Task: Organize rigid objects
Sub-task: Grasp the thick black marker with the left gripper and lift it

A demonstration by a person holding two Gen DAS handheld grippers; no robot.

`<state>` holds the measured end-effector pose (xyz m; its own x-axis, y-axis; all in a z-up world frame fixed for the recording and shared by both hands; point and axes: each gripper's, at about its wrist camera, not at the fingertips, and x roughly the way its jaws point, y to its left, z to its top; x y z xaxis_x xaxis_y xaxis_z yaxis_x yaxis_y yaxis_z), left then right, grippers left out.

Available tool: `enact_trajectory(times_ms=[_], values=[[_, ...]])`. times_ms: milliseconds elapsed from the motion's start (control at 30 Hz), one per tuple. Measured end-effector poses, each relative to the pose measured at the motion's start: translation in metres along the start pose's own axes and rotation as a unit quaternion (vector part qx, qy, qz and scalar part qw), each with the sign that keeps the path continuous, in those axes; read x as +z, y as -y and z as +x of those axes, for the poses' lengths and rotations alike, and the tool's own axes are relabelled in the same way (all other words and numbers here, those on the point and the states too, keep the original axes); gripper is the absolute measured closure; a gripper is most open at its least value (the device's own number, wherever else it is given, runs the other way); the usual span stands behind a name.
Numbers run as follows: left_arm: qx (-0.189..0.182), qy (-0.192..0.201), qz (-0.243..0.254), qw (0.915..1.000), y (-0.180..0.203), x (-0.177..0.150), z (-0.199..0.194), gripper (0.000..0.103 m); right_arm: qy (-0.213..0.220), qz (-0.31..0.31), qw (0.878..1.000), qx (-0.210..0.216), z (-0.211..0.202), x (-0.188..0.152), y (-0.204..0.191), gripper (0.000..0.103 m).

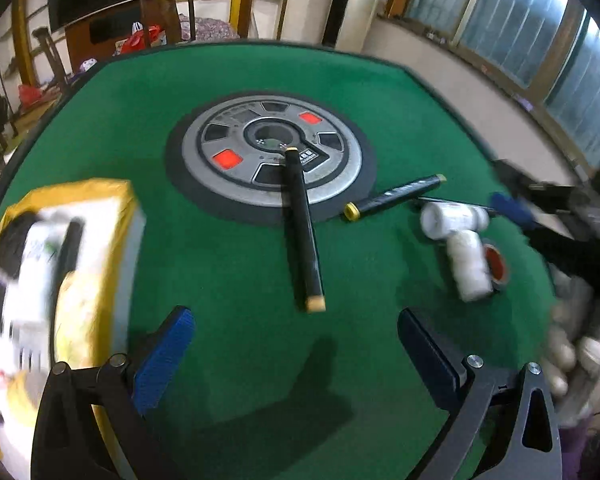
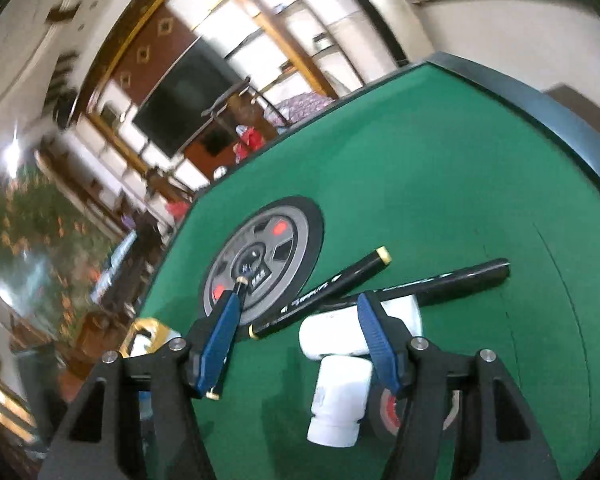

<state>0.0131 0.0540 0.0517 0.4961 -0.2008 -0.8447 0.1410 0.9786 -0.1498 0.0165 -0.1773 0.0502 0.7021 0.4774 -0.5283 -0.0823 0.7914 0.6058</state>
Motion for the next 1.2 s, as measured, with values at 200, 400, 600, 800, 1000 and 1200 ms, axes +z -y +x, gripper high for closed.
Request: enact_trajectory(times_ms=[200, 400, 600, 800, 1000, 1200], values=[[0.063, 0.012, 0.034, 0.9974, 0.011, 0.030, 0.042, 0.013, 0.011, 0.017, 1.000, 0.001, -0.009, 0.003, 0.008, 0.042], [0.066, 0.020, 0.045, 0.9966, 0.006, 0.030, 0.052, 0.070, 0.016, 0.033, 0.999, 0.000, -0.008, 0.007, 0.012, 0.042], [0.041, 0.006, 0.050, 0.9979, 0.006, 0.003, 0.035, 0.080, 0.014, 0.044, 0.999, -0.003, -0.006, 0.007, 0.017, 0.042], [0.024, -0.002, 0.037, 0.9990, 0.001, -0.009, 0.027, 0.080, 0.011, 0.046, 0.999, -0.007, -0.004, 0.006, 0.020, 0.042], [0.066, 0.030, 0.047, 0.9963, 0.017, 0.019, 0.039, 0.033, 0.010, 0.044, 0.999, -0.016, -0.004, 0.006, 0.018, 0.042], [0.086, 0.036, 0.074, 0.9929, 0.015, 0.029, 0.052, 0.088, 0.011, 0.036, 0.999, -0.029, -0.002, 0.005, 0.016, 0.042]])
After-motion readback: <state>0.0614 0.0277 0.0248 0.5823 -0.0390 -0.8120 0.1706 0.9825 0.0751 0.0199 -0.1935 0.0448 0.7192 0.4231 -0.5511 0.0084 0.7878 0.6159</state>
